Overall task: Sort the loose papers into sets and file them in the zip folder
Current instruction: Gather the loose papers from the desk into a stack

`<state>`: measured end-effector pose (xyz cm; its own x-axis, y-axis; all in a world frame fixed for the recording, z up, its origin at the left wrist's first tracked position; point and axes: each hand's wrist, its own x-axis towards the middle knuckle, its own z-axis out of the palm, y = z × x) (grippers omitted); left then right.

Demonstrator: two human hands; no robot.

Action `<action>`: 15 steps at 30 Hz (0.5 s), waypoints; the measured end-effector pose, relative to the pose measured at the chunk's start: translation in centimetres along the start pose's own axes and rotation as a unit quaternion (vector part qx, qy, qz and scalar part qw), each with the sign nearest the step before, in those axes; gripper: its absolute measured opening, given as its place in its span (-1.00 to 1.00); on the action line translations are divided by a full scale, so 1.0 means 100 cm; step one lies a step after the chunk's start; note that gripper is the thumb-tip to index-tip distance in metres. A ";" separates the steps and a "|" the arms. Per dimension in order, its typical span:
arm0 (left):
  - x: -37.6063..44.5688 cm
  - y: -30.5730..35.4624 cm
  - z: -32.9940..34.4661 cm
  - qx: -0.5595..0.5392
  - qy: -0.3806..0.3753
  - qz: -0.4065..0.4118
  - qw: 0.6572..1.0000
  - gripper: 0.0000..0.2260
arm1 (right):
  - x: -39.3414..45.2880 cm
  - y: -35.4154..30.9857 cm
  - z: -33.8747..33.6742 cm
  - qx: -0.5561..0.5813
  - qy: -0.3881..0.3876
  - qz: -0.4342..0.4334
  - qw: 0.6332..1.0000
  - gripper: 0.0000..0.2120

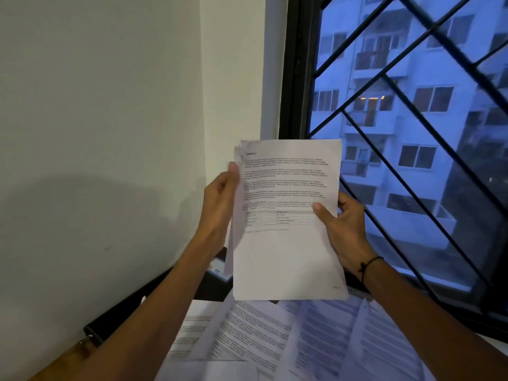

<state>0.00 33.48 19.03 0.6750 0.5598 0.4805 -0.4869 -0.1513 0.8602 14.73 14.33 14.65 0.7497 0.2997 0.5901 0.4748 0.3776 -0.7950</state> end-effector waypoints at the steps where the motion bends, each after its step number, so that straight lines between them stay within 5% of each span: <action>1: -0.004 0.003 0.002 0.027 -0.016 0.001 1.000 -0.54 | -0.004 -0.006 -0.002 0.004 0.003 -0.001 1.000 -0.69; 10: -0.030 0.000 0.021 0.056 -0.068 -0.015 0.996 -0.78 | -0.045 -0.026 -0.022 -0.038 0.037 0.005 0.999 -0.71; 15: -0.055 -0.002 0.027 0.061 -0.054 -0.032 0.996 -0.88 | -0.060 -0.032 -0.035 0.012 0.007 0.101 0.995 -0.39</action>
<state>-2.16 28.24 16.66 0.7612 0.4815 0.4344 -0.3751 -0.2195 0.9006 10.34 8.22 13.16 0.8350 0.3598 0.4164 0.3024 0.3322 -0.8934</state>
